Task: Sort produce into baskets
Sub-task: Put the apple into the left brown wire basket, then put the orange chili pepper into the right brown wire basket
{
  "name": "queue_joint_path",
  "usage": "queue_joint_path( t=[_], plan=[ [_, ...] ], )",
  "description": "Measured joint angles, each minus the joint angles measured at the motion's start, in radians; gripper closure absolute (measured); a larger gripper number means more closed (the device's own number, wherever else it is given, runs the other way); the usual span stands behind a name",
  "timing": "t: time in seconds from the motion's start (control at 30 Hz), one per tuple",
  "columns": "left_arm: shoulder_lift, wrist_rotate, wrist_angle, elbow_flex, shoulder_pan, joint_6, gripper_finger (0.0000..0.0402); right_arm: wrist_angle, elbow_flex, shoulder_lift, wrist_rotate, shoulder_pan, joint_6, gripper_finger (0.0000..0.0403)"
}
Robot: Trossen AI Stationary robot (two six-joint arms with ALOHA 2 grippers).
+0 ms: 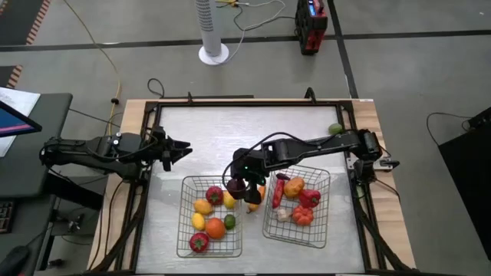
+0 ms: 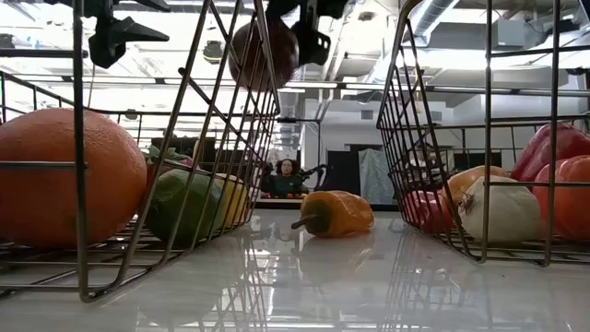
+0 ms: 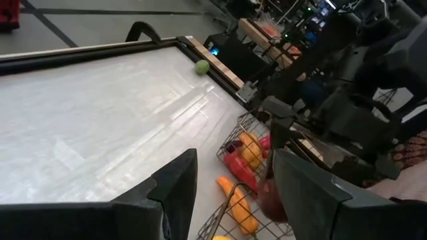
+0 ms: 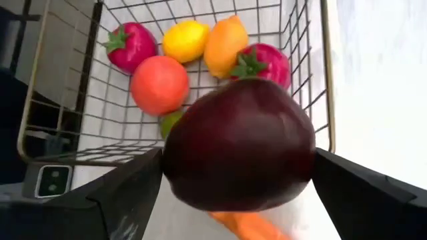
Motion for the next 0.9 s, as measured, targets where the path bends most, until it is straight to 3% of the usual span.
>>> queue_joint_path(
  t=[0.17,0.33,0.47,0.67,0.9],
  plan=[
    [0.000,0.001,0.000,0.000,0.000,-0.016,0.0219,0.034,0.032,0.006,-0.026,-0.010,-0.002,0.0003],
    [0.000,0.011,0.000,0.000,0.000,-0.025,0.0219,0.080,0.070,-0.002,0.047,0.008,-0.120,0.0003],
    [0.000,0.025,-0.001,0.000,0.000,-0.035,0.0219,0.063,0.065,0.008,0.077,-0.002,-0.081,0.0003],
    [0.000,0.037,-0.001,0.000,0.000,-0.040,0.0219,-0.136,0.039,0.018,0.087,0.015,-0.205,0.0003],
    [0.000,0.044,-0.002,0.000,0.000,-0.031,0.0219,-0.282,0.037,0.072,0.138,0.041,-0.199,0.0005]
  ],
)
